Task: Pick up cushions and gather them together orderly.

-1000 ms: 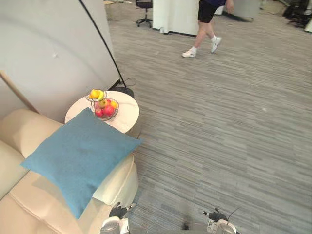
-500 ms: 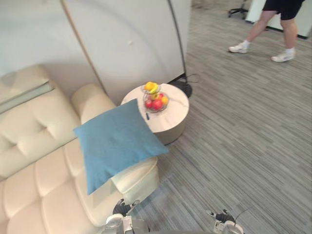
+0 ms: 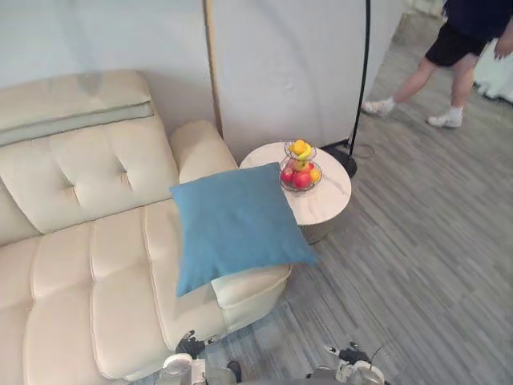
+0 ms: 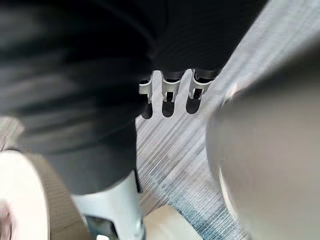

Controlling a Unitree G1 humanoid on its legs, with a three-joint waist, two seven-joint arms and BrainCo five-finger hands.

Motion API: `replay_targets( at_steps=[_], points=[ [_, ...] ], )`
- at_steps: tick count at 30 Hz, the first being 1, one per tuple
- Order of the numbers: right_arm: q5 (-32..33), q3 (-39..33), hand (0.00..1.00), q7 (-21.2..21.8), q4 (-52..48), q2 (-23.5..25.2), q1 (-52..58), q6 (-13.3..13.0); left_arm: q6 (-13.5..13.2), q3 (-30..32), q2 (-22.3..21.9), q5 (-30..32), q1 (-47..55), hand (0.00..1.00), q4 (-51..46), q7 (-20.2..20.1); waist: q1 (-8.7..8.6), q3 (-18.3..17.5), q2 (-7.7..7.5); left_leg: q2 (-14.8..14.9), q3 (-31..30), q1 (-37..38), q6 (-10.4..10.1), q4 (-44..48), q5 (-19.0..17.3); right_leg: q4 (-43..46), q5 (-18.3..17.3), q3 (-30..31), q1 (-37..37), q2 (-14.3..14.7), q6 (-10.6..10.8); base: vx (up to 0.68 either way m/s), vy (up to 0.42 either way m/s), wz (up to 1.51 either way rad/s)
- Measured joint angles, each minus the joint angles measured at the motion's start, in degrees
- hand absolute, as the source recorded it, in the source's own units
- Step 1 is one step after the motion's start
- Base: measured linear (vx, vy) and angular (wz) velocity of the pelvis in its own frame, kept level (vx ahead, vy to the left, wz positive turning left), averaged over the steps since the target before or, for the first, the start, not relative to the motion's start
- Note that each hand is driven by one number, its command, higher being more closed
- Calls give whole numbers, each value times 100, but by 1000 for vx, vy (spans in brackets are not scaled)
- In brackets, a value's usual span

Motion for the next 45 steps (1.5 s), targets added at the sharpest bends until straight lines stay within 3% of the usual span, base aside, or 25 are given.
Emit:
replay_targets(
  at_steps=[1,2,3,4,8,13,18,20,24,30,37,45],
  points=[
    [-1,-3,0,-2,15,2,-3,5,6,119,-12,8,16,0,5,8,-26,-6,-10,-29,-170,-95,-38,77,-18,-613,35,329,98,208,-64,89,-106,97],
    [-1,-5,0,-29,18,7,0,21,28,149,-8,24,18,0,4,19,-43,-16,-27,-62,-250,-169,-64,134,-36,-820,93,404,136,240,-153,32,-94,92],
    [3,-6,0,-64,44,23,21,58,77,163,14,45,14,0,0,38,-77,-46,-99,-184,-405,-222,-102,204,-75,-1171,279,423,204,187,-241,109,-180,89],
    [9,-46,0,-33,67,44,29,80,86,229,-41,51,22,0,10,93,-72,-126,-152,-300,-520,-157,-144,191,-90,-1425,226,286,374,41,-158,156,-170,83],
    [9,-135,0,4,49,-64,27,65,71,339,-293,7,142,0,12,96,-64,-308,244,-113,-736,-201,-260,162,-15,-1904,290,-109,670,210,-214,228,-123,42],
    [62,-293,0,1,50,-16,-62,60,32,320,-145,-12,149,0,13,99,-72,-284,65,10,-866,-78,-304,34,12,-2223,320,-402,1016,328,-260,137,-82,35],
    [82,-546,0,-9,46,-275,-157,57,19,316,-54,-13,110,0,21,127,-96,-290,19,-11,-867,-19,-302,-45,16,-2448,463,-409,1154,319,-277,55,16,5],
    [121,-675,0,-14,13,-489,-218,51,19,330,87,-14,63,0,4,135,-102,-290,21,-37,-869,-22,-300,-52,17,-2564,552,-408,1210,302,-240,8,64,0],
    [130,-769,0,-47,-397,-1133,-557,-31,-20,824,892,-168,-114,0,-552,247,-130,-284,26,-139,-868,-174,-246,-184,158,-2622,578,-377,1016,231,-239,-64,41,0],
    [123,-561,0,-57,-1208,-1467,-773,-107,-144,988,1094,-542,-160,0,-1392,366,-129,-236,120,-137,-878,-205,-213,-673,523,-2835,746,-344,860,241,-200,-101,18,1],
    [128,261,0,-47,-2091,-1465,-1227,-165,-263,528,1010,-909,-416,0,-2312,534,-120,-137,167,-170,-1014,-522,-187,-729,651,-3107,952,-391,669,241,-158,-18,8,2],
    [132,968,0,-93,-2087,-1348,-2336,-180,-302,-429,684,-1026,-1463,0,-2578,851,-56,425,215,-166,-1043,-944,-210,-716,801,-3165,1048,-493,340,240,-212,6,-7,8]
  ],
)
